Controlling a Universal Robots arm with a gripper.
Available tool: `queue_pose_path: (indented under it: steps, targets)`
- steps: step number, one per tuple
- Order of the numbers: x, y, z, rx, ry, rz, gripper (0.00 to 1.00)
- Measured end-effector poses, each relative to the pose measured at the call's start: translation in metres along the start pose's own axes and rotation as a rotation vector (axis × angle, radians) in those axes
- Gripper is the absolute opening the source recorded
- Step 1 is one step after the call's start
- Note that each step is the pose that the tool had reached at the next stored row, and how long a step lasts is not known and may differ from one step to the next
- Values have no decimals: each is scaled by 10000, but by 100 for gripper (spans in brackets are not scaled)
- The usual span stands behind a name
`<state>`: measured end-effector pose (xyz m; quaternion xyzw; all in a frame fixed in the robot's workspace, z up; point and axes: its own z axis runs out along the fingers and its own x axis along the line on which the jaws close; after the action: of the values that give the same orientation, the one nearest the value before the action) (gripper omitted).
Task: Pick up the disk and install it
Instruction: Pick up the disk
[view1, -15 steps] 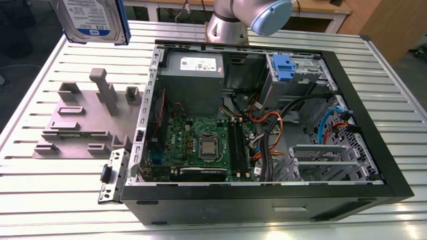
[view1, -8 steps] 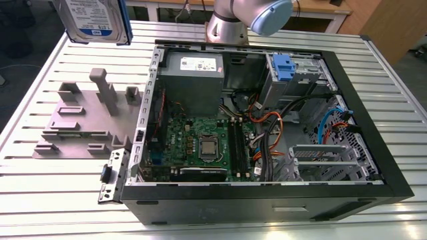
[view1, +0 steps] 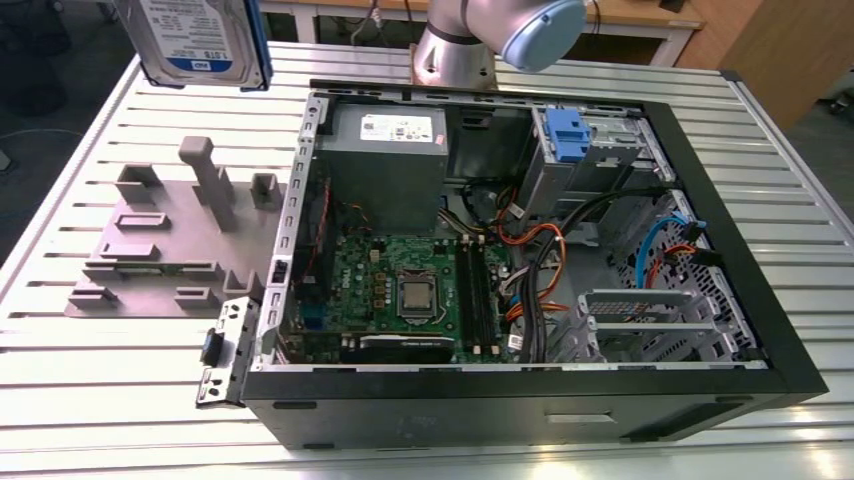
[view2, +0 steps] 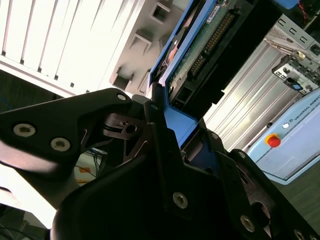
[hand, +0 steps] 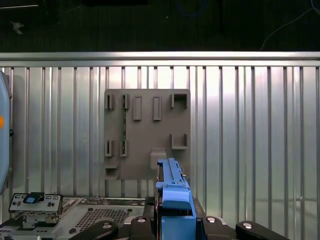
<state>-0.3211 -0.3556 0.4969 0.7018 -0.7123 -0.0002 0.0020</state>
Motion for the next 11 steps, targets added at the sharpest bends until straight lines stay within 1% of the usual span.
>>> queue_pose_path:
  steps: [4, 8, 11]
  targets:
    - [-1, -30, 0, 1, -1, 0, 36]
    - [6, -36, 0, 0, 0, 0, 36]
    - [25, -36, 0, 0, 0, 0, 36]
